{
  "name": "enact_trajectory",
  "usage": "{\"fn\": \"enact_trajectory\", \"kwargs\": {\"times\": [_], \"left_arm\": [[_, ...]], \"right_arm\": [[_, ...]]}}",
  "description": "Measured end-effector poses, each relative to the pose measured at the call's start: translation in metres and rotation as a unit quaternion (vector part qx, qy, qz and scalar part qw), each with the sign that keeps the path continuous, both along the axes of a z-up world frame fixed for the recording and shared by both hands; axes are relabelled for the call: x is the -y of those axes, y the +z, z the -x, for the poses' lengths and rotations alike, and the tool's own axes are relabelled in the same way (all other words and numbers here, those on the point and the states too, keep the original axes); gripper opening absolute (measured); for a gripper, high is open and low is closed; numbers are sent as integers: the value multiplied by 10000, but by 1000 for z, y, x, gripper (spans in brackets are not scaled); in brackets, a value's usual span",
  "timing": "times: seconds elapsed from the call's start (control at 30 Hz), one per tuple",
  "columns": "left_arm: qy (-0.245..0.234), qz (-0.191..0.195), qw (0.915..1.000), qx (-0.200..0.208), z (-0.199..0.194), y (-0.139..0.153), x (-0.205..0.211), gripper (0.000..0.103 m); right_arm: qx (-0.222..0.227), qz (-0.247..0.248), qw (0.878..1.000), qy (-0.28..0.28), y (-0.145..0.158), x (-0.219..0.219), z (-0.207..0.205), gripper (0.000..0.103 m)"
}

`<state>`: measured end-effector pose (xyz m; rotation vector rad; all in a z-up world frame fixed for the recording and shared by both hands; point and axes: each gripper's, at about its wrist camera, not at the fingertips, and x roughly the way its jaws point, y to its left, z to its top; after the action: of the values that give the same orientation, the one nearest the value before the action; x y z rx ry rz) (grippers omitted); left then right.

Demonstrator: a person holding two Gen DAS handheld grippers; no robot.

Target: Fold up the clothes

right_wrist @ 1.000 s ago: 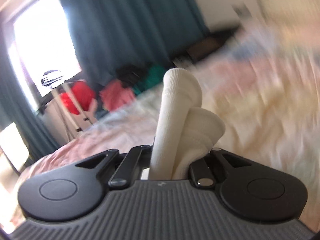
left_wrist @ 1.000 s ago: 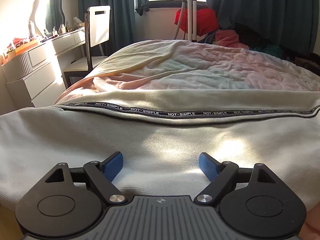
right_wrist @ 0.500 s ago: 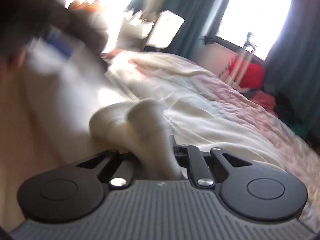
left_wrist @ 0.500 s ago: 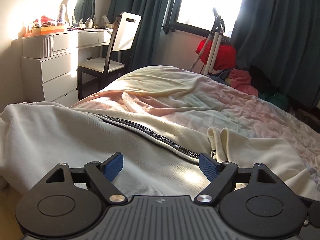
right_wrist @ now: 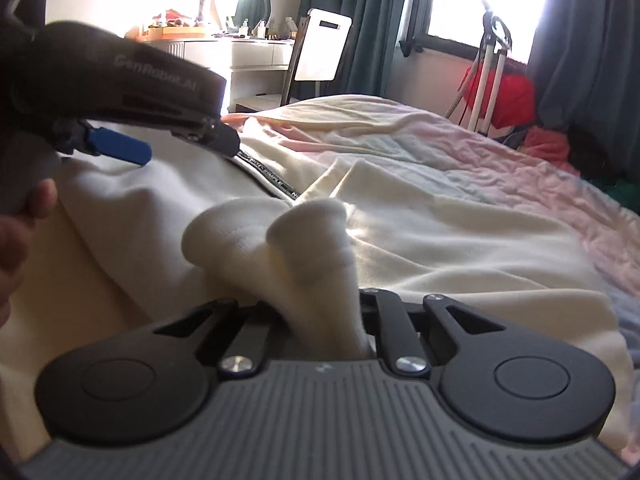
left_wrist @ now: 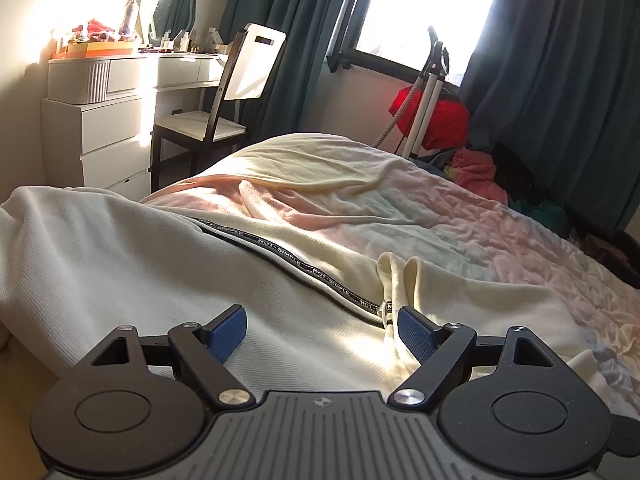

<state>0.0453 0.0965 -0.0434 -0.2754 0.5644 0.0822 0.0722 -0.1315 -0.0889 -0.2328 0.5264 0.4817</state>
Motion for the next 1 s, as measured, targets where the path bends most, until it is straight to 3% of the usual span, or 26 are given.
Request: {"fn": "enact_trajectory", "kwargs": {"times": [0.07, 0.13, 0.2, 0.27, 0.37, 0.53, 0.7, 0.8, 1.0], "left_arm": [[-131, -31, 9999, 93, 3, 2, 5, 84], [-243, -136, 9994, 212, 6, 4, 9, 84], [-351, -243, 9985, 331, 9, 7, 14, 84], [-327, -421, 9976, 445, 14, 13, 17, 84], [-483, -362, 9964, 596, 23, 22, 17, 85], [-945, -657, 9916, 595, 33, 23, 38, 85], [-1283, -1099, 9850, 363, 27, 9, 62, 85], [-1362, -1189, 9834, 176, 22, -2, 65, 85], [-1407, -1466, 9780, -468, 14, -22, 64, 85]], "right_arm": [[-163, -132, 9998, 23, 3, 3, 1, 22], [-349, -291, 9989, 71, 8, 7, 4, 52], [-581, -503, 9969, 168, 15, 13, 10, 70], [-739, -684, 9945, 274, 26, 20, 21, 71], [-517, -793, 9954, 142, 52, 36, 40, 71], [-304, -990, 9909, -857, 69, 76, 39, 71], [-574, -917, 9779, -1789, 50, 107, 3, 71], [-973, -932, 9666, -2182, 34, 122, -17, 71], [-1571, -920, 9539, -2384, 4, 128, -35, 71]]}}
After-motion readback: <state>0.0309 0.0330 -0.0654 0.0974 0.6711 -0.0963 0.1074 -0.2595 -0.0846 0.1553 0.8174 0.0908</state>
